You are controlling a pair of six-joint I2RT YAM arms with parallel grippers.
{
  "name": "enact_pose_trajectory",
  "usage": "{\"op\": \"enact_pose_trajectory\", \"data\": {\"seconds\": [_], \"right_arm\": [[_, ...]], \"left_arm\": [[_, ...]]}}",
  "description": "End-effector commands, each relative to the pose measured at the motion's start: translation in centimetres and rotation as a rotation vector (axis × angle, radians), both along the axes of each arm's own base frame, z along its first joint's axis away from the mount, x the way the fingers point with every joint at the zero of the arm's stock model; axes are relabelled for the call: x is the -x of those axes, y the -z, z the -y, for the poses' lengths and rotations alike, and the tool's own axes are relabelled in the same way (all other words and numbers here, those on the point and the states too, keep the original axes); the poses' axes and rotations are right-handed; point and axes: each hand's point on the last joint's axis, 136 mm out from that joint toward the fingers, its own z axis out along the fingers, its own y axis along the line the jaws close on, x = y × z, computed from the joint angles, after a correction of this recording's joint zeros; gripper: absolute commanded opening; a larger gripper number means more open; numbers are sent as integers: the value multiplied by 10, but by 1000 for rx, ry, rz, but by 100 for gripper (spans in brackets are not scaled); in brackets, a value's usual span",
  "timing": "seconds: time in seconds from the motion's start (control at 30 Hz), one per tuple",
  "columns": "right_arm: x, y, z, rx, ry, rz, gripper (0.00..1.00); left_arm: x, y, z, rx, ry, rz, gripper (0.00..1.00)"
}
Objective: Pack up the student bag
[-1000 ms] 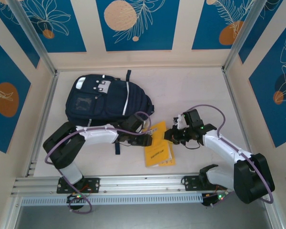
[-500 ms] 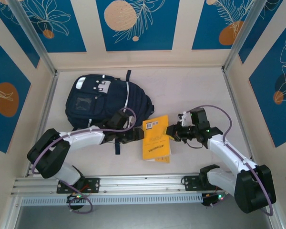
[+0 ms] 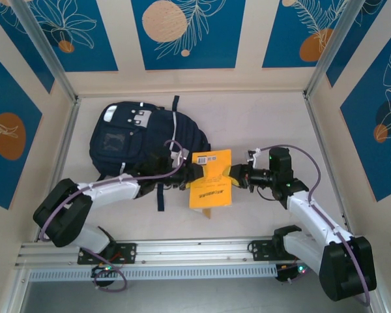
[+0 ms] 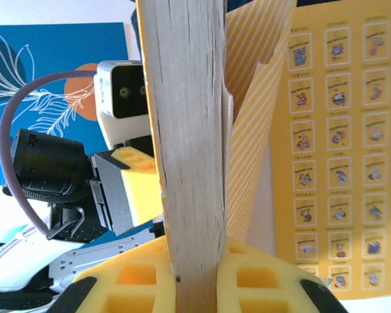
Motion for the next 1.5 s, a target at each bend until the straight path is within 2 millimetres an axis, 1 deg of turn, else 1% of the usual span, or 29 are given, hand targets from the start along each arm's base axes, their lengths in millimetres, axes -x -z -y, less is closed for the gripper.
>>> {"op": "enact_pose_trajectory", "data": {"seconds": [0.0, 0.03, 0.1, 0.13, 0.17, 0.27, 0.37, 0.43, 0.47, 0.53, 0.6, 0.7, 0.77, 0.83, 0.9, 0.93, 1.03, 1.1, 1.27, 1.33, 1.47], "right_arm": [[6, -21, -2, -67, -50, 51, 8], [5, -22, -1, -66, -46, 51, 11], [5, -21, 0, -61, -39, 53, 23], [4, -21, 1, -57, -35, 54, 30], [4, -20, 2, -51, -30, 58, 39], [3, -13, 10, 34, 16, 64, 61], [1, -5, 27, 179, 109, 67, 75], [2, -8, 34, 233, 145, 82, 83], [3, -9, 37, 254, 164, 84, 85], [5, -13, 41, 282, 188, 89, 86], [9, -19, 42, 285, 211, 97, 87], [14, -26, 36, 223, 245, 87, 87], [15, -30, 26, 132, 262, 75, 86], [13, -41, 13, -1, 275, 82, 87], [8, -58, -1, -146, 274, 130, 86], [5, -65, -5, -192, 277, 152, 86], [2, -83, -21, -214, 268, 205, 88], [-1, -91, -33, -237, 271, 234, 90], [-8, -109, -63, -290, 252, 288, 93], [-10, -112, -75, -304, 247, 296, 93], [-13, -109, -92, -318, 257, 298, 94]], "left_arm": [[0, -33, 5, 113, 21, 45, 45], [0, -36, 5, 123, 16, 54, 32], [-2, -37, 3, 133, -1, 65, 12], [-3, -38, 2, 142, -9, 69, 4], [-4, -40, 1, 151, -18, 70, 0], [-5, -47, 0, 177, -30, 74, 0], [-8, -55, -6, 182, -60, 91, 0], [-10, -60, -11, 177, -89, 108, 0], [-12, -64, -14, 175, -108, 119, 0], [-15, -69, -23, 171, -157, 147, 0], [-22, -76, -35, 171, -243, 179, 0], [-35, -87, -61, 185, -424, 219, 0], [-44, -99, -82, 213, -561, 242, 0], [-52, -113, -104, 250, -696, 264, 0], [-56, -125, -116, 293, -772, 267, 0], [-57, -131, -120, 311, -802, 272, 0], [-61, -141, -123, 355, -838, 257, 0], [-62, -147, -120, 386, -841, 248, 0], [-64, -151, -113, 413, -841, 219, 0], [-64, -153, -112, 418, -842, 218, 0], [-63, -156, -111, 426, -841, 216, 0]]}}
